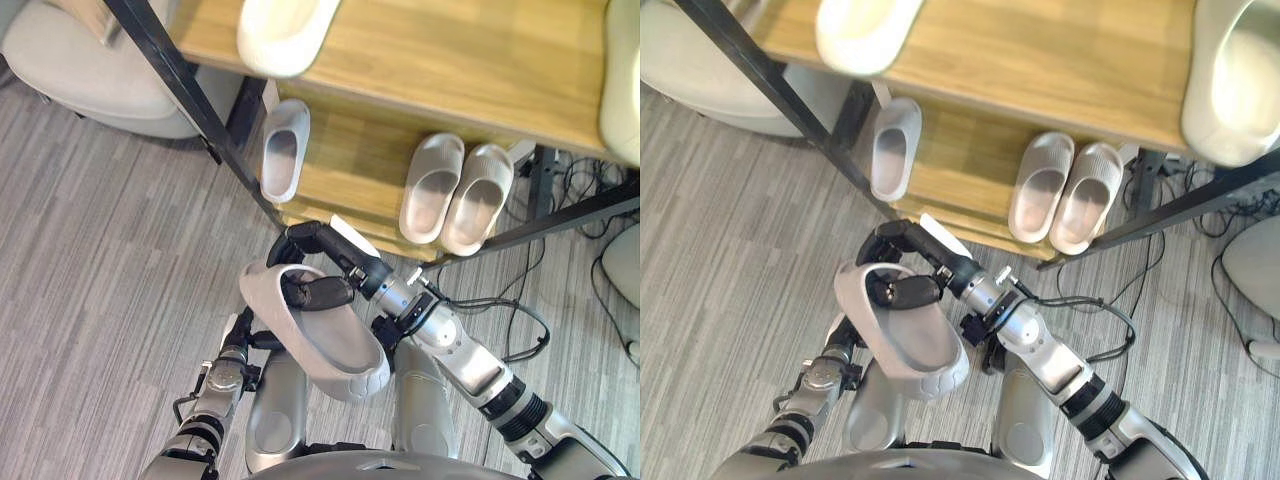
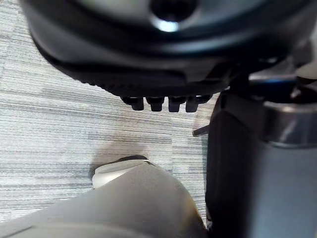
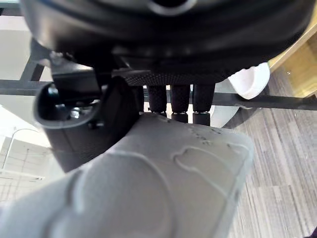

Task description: Organize the slippers on the shoe rack

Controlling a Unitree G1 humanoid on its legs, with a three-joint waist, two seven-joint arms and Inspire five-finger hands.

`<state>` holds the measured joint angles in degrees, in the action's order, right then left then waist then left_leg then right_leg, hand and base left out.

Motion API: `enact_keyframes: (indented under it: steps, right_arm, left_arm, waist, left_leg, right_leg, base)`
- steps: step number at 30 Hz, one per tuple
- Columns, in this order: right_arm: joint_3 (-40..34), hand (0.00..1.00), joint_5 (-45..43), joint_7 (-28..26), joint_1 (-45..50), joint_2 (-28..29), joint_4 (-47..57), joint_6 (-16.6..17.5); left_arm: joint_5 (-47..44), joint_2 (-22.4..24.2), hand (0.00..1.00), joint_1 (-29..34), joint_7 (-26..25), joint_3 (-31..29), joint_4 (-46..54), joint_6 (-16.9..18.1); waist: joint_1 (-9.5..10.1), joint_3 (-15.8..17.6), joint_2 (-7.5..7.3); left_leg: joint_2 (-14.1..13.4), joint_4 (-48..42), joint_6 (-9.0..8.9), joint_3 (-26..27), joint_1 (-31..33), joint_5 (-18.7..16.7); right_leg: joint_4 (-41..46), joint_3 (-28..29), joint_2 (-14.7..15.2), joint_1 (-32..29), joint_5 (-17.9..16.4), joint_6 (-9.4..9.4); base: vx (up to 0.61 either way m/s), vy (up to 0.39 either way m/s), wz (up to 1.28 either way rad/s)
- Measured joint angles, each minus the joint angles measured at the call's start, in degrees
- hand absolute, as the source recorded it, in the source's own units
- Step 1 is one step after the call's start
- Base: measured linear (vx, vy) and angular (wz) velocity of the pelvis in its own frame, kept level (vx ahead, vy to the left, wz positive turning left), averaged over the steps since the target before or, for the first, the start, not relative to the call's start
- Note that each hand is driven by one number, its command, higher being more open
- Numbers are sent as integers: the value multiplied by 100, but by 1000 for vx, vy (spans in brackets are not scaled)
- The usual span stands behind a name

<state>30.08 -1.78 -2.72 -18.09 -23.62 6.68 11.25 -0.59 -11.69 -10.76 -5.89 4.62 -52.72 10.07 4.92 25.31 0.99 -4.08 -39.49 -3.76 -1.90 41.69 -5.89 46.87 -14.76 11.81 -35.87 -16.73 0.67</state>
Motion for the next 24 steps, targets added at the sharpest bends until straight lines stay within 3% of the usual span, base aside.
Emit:
enact_keyframes:
  steps: [9,16,24]
  right_arm:
    - [-1181,0,692,1194,-723,46,-152,0]
    - [-1565,0,1540,1857,-988,58,-132,-130]
    - [-1915,0,2050,2547,-2021,35,-524,-393]
  left_arm:
    - [-137,216,100,-173,26,-635,802,224]
    - [-235,327,100,-182,-6,-856,1211,222]
    - [-236,434,100,-205,-26,-942,1436,222]
  waist:
    - [76,139,29]
    - [151,202,-41]
    - [260,207,-54]
  left_leg:
    - [-110,-2230,95,-79,1779,-868]
    - [-91,-2734,55,-194,2281,-989]
    - [-53,-2834,15,-337,2576,-949]
  right_leg:
    - [2047,230,192,-1610,-760,32]
    - [2625,160,314,-2021,-1037,-17]
    - [2780,-10,385,-2217,-1153,-73]
  base:
    - [-85,18,-7]
    - [-41,-23,7]
    - [5,-39,8]
